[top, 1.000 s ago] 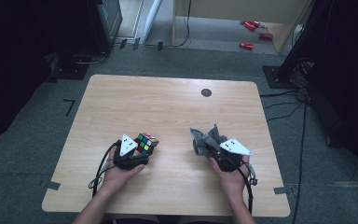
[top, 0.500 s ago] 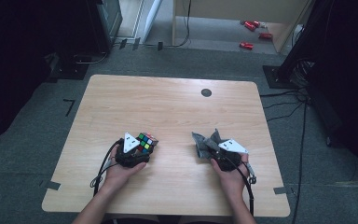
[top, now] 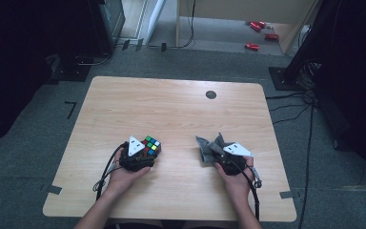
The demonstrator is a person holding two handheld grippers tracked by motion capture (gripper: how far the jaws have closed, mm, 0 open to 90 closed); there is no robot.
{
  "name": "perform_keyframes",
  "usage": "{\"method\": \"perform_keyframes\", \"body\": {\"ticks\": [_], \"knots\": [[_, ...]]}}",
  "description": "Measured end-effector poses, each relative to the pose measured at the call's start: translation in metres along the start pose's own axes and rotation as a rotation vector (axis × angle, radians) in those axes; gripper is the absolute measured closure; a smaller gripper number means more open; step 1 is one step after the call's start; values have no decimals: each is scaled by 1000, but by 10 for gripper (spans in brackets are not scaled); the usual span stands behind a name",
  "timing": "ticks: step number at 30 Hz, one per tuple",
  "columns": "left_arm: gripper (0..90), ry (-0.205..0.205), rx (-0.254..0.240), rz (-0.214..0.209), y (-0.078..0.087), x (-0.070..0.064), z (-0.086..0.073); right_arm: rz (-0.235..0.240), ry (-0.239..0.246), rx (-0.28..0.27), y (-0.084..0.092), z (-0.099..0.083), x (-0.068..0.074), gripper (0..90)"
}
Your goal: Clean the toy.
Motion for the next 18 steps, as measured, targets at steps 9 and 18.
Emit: {"method": "perform_keyframes", "body": {"ticks": [9,18], "knots": [[200,16,-60,24,6,2,3,0,11,-41,1,5,2,342],[101,91,-115,12,34,16,8,57,-73,-137,41,37,-10,198]]}}
Point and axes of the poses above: each handheld gripper's, and its own axes: y roughly backward along the jaws, z roughly out of its top, x roughly to its left, the point moved 7 cm from there along -y, roughly forward along the jaws, and after that the axes turned 11 degrees about -y, right-handed, at the moved point
